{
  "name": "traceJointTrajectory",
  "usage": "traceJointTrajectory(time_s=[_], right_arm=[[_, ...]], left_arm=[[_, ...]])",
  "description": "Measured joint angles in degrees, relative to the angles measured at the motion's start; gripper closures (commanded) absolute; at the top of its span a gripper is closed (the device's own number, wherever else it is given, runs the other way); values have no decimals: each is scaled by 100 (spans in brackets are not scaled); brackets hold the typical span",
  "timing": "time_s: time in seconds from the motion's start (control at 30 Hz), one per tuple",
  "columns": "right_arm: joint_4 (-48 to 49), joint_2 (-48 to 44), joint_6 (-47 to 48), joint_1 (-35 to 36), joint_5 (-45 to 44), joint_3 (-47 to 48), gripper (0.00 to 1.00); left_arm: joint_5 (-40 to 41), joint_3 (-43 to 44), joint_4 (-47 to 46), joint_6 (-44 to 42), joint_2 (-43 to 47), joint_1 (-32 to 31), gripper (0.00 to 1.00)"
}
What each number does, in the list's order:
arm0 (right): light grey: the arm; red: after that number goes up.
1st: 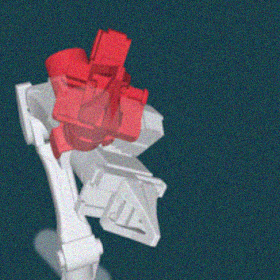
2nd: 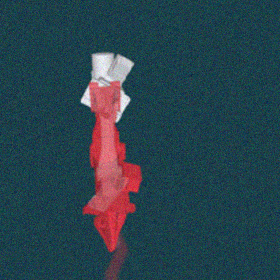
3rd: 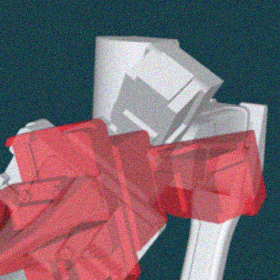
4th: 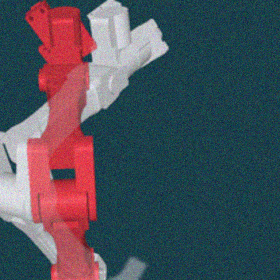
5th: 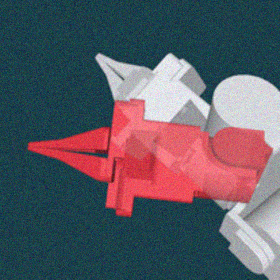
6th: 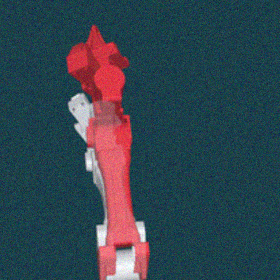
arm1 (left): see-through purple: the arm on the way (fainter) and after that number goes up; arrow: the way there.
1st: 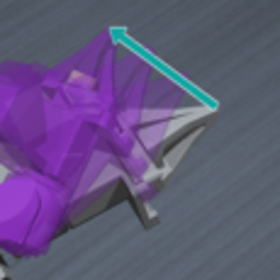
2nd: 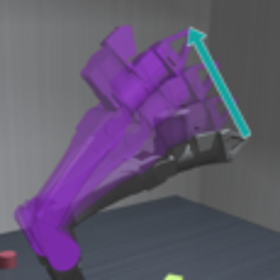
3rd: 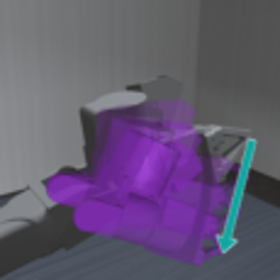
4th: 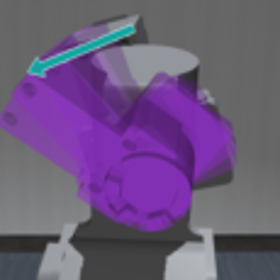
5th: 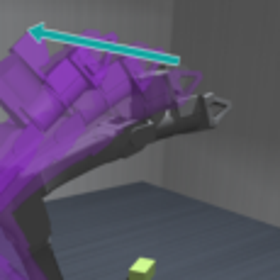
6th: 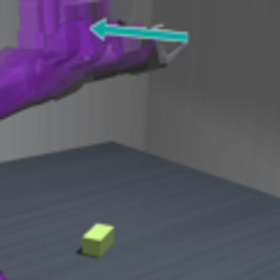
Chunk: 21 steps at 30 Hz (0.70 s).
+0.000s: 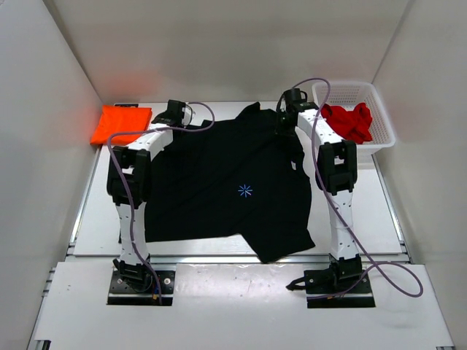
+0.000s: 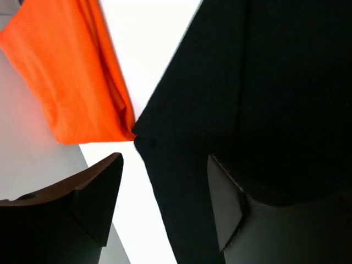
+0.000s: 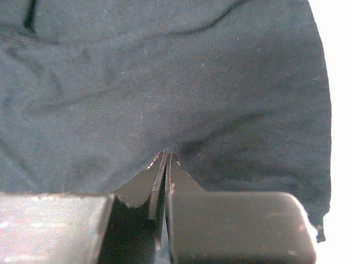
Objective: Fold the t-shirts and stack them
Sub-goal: Flatten out the tshirt
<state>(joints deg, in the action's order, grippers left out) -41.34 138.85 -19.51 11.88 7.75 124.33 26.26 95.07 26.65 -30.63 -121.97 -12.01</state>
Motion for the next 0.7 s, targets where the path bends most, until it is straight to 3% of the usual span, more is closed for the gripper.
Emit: traceJointTrajectory(time_s=[0.1, 0.33, 0.5, 0.7], right_arm=[[-13, 83, -26, 4, -42, 0, 100], [-17, 149, -66, -52, -131, 0, 100], [-70, 278, -111, -114, -216, -37, 100], [-81, 278, -127, -151, -240, -48, 100]], left_arm=[[-26, 179, 105, -9, -227, -33, 40], [-280, 756, 514, 142, -868, -46, 44], [-498, 1139, 914, 323, -1143, 7, 57], [-595, 1735, 1246, 638, -1482, 87, 60]])
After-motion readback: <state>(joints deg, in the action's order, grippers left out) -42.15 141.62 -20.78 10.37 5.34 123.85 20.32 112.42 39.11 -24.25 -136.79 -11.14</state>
